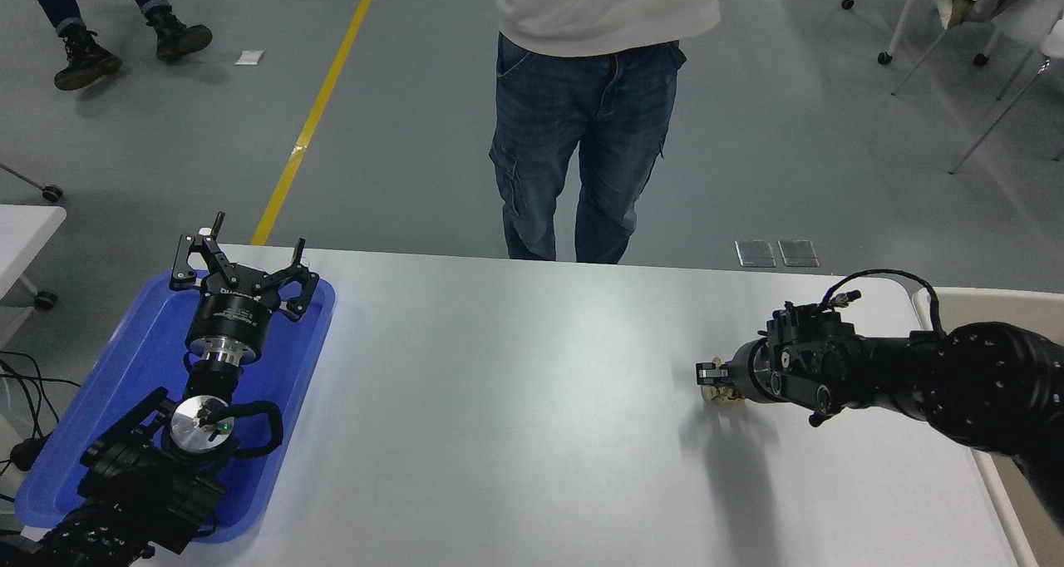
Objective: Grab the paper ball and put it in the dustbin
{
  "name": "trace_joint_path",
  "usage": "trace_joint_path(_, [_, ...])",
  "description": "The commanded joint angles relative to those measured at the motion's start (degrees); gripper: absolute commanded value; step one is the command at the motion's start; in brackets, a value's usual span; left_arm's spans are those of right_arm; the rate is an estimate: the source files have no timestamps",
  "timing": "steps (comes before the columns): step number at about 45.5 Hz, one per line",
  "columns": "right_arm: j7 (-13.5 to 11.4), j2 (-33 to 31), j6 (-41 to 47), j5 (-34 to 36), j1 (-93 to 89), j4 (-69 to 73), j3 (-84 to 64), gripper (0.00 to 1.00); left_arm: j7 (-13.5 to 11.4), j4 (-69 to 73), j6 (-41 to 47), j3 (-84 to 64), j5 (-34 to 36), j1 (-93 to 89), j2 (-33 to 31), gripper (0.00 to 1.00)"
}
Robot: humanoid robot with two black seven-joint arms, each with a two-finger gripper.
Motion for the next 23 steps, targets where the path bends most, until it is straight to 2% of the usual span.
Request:
trace_joint_path(1, [0.1,-4.9,2.3,-0.1,10.3,8.6,-0.2,0.00,0.0,0.0,0.0,0.0,0.0,0.0,0.0,1.00])
trace_joint_path(12, [-0.2,-12.0,7.1,-0.9,26.7,21.7,-2.4,0.00,0.0,0.0,0.0,0.0,0.0,0.0,0.0,1.00])
trace_joint_path(23, [-0.3,-14.4,11.6,-0.7,43.8,34.5,-9.1,0.00,0.0,0.0,0.0,0.0,0.1,0.0,0.1,1.00])
